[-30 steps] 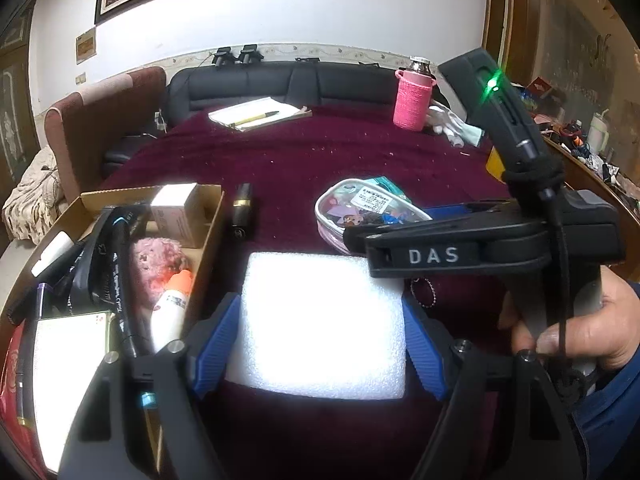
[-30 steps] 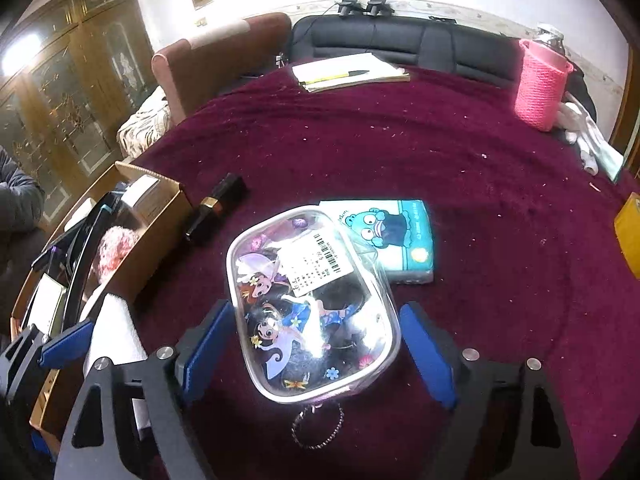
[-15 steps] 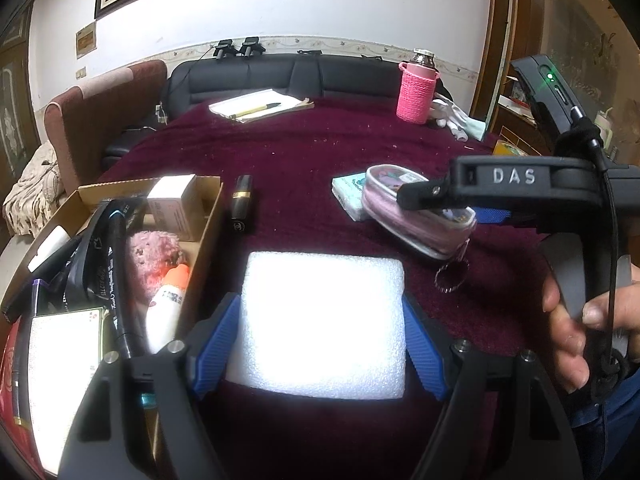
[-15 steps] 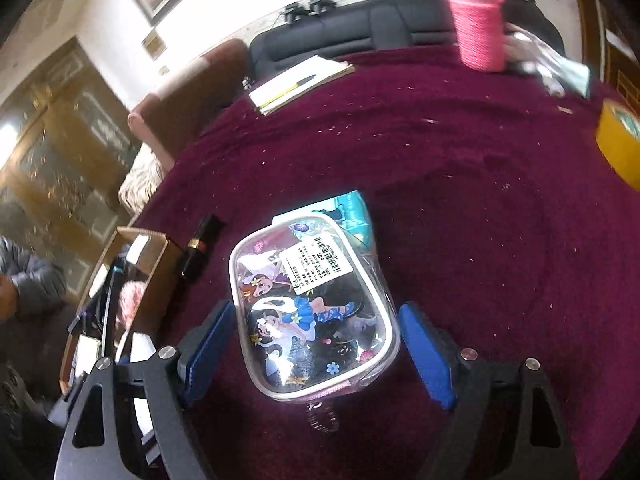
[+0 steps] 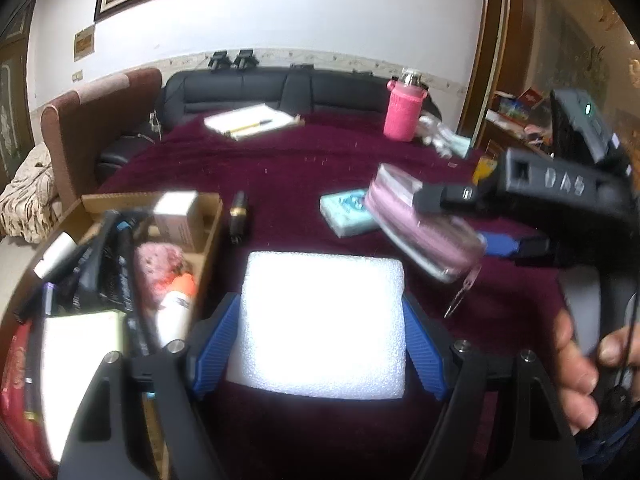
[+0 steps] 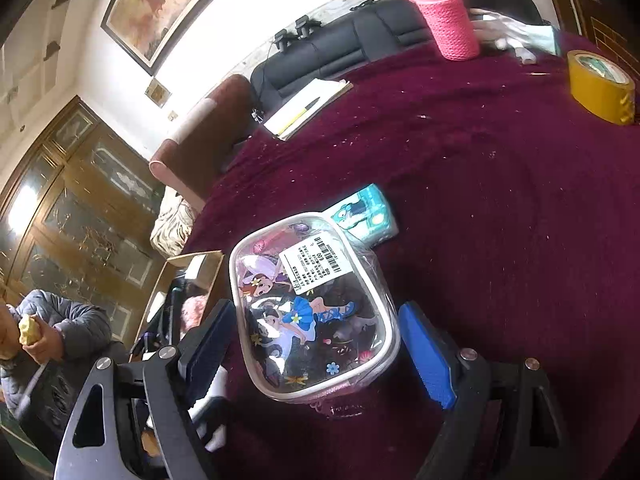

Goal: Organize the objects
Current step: 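Carry the foam block and pouch with both grippers over the box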

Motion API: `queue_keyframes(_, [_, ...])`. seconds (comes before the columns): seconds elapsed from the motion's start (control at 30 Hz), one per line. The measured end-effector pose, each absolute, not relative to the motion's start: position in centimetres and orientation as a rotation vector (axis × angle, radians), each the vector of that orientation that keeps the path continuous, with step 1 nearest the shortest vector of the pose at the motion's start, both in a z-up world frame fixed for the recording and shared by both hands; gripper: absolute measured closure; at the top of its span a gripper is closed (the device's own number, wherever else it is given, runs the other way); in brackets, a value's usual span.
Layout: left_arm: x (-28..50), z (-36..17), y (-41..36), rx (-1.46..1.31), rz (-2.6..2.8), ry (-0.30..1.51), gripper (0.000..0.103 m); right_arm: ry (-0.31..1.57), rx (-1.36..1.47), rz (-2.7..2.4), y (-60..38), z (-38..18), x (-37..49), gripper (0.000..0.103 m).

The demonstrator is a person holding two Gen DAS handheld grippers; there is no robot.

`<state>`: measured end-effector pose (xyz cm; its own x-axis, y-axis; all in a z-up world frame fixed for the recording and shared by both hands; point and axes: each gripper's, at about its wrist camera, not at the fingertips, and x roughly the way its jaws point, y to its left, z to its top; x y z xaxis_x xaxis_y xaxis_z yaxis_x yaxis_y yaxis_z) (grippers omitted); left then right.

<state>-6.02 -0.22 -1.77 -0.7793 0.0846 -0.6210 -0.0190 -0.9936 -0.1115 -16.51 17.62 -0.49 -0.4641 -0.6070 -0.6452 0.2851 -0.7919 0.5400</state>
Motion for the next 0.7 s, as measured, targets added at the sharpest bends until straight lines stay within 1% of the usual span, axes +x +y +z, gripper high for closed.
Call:
queue_keyframes(0.37, [-2.4,1.3,-5.8,-0.956,2.969,-0.302,0.026,-0.448,1.174,-2.214,14.8,0.6,-13.6,0.015])
queue_keyframes(0.7, [-0.2,2.9,-11.8,-0.907,3.1,-0.361,0.025,-0.375,1.175,-2.153,10.4,1.3,-12.0,0.015])
